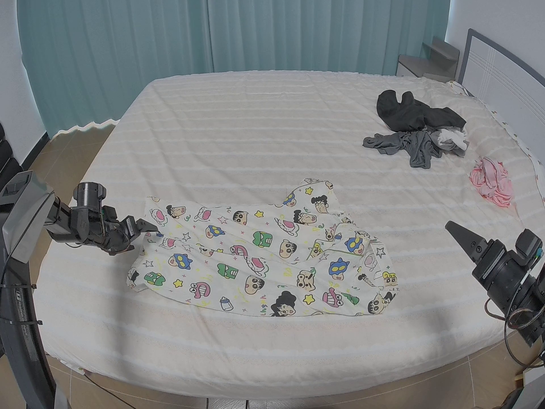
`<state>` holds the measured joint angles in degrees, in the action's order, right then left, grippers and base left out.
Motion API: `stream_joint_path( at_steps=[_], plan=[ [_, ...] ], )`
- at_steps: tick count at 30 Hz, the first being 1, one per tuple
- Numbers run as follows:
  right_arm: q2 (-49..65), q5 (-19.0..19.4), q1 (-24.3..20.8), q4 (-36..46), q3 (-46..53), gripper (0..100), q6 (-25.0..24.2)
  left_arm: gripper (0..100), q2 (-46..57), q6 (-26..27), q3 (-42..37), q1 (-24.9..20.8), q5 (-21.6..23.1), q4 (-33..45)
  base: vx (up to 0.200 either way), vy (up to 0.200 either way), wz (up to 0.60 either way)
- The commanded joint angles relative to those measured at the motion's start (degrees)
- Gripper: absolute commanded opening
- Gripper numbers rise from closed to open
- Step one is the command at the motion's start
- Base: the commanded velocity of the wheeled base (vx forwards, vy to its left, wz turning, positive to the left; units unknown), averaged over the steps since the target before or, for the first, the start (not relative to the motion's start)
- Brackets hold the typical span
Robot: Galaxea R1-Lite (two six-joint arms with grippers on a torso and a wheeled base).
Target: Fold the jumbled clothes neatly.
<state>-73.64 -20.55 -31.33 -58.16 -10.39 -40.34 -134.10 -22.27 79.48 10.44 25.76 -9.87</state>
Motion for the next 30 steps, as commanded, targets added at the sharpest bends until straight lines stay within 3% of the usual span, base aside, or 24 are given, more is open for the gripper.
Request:
stream_joint_path(
  at_steps=[1, 8, 18, 26, 30],
  plan=[
    [-0.18, 0.07, -0.05, -0.02, 0.28, 100, 0.00, 100, 1.21, 7.33, -2.67, 2.13, 4.39, 2.40, 0.000, 0.000, 0.00],
    [-0.45, 0.07, -0.05, -0.02, 0.37, 100, 0.00, 100, 1.21, 13.13, -4.78, 1.96, 8.34, 2.40, 0.000, 0.000, 0.00],
    [-0.45, 0.07, -0.14, -0.11, 0.45, 100, -0.09, 100, 1.91, 15.68, -6.45, 1.87, 11.95, 1.79, 0.000, 0.000, 0.00],
    [-0.27, 0.07, -0.14, -0.11, 0.37, 100, 0.00, 100, 2.08, 21.74, -8.29, 2.57, 12.91, 2.14, 0.000, 0.000, 0.00],
    [-0.18, 0.07, -0.14, -0.11, 0.37, 100, 0.00, 100, 1.91, 22.18, -8.47, 2.48, 12.83, 2.23, 0.000, 0.000, 0.00]
  ],
)
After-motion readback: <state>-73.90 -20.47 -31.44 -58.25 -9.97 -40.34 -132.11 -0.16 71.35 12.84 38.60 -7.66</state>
